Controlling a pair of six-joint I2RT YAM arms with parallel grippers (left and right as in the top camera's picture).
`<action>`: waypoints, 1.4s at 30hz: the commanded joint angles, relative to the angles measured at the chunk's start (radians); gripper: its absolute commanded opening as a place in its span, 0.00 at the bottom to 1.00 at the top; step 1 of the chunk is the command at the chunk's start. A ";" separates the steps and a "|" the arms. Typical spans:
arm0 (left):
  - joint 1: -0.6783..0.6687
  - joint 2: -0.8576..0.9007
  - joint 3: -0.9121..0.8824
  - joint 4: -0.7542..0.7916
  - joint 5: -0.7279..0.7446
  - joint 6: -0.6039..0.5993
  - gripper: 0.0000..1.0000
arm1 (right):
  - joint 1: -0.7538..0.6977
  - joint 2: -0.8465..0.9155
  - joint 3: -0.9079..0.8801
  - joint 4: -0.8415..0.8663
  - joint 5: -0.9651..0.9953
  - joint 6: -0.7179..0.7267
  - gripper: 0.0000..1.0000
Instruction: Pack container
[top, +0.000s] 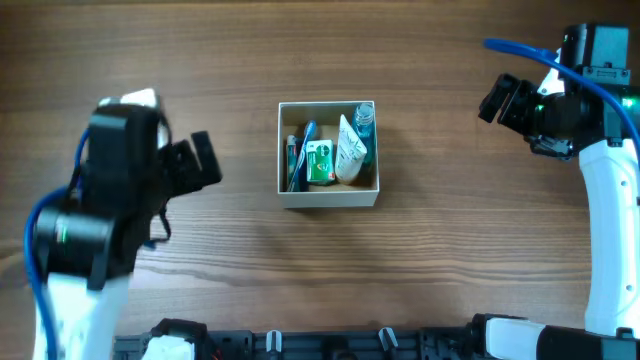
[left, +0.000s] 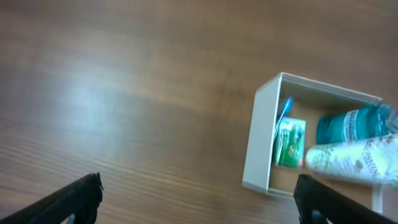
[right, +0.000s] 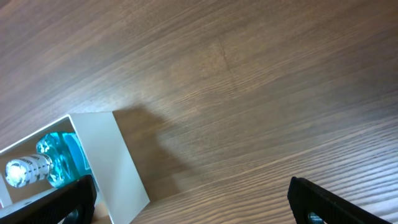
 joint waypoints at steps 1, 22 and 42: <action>0.085 -0.211 -0.215 0.103 0.053 0.021 1.00 | -0.004 0.008 0.003 0.004 -0.005 -0.007 1.00; 0.142 -1.013 -1.167 0.473 0.273 0.012 1.00 | -0.004 0.008 0.003 0.006 -0.005 -0.007 1.00; 0.142 -1.057 -1.167 0.478 0.273 0.013 1.00 | -0.004 0.008 0.003 0.006 -0.006 -0.007 1.00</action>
